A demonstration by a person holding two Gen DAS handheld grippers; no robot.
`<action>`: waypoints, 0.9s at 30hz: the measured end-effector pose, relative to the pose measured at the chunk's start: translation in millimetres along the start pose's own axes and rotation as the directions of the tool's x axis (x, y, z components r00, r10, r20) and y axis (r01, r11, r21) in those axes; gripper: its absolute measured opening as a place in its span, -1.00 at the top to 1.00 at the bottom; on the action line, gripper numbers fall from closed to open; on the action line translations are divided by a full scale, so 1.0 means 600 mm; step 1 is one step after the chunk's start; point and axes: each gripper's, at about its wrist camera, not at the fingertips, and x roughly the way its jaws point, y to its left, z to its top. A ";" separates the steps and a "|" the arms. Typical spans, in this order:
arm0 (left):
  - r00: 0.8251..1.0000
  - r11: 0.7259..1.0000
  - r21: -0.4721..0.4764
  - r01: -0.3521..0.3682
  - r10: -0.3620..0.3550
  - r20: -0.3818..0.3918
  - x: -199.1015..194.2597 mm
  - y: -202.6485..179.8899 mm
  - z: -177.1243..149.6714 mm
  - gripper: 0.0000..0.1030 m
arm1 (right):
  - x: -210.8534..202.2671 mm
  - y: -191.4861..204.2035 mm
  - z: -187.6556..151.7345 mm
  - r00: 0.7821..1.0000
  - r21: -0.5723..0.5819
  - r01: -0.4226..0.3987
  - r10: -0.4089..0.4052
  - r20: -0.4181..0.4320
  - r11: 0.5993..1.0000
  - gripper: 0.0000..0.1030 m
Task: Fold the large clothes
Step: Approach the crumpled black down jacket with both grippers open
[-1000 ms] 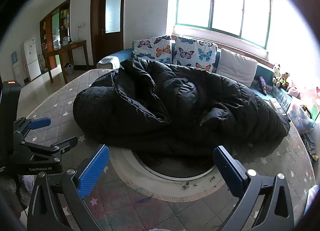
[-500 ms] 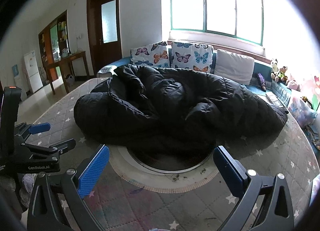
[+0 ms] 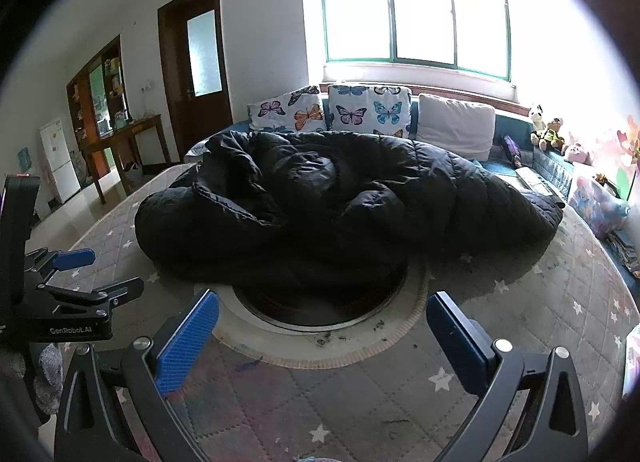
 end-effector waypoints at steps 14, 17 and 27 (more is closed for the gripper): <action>1.000 1.000 0.026 0.006 -0.006 0.006 -0.018 -0.018 0.000 -1.00 | -0.014 -0.017 -0.005 1.000 0.028 -0.005 0.005 0.015 1.000 -1.00; 1.000 1.000 0.027 0.008 -0.008 0.006 -0.020 -0.019 -0.001 -1.00 | -0.018 -0.017 -0.005 1.000 0.031 -0.006 0.005 0.020 1.000 -1.00; 1.000 1.000 0.026 0.013 -0.013 0.009 -0.030 -0.019 -0.005 -1.00 | -0.020 -0.018 -0.005 1.000 0.029 -0.006 0.006 0.025 1.000 -1.00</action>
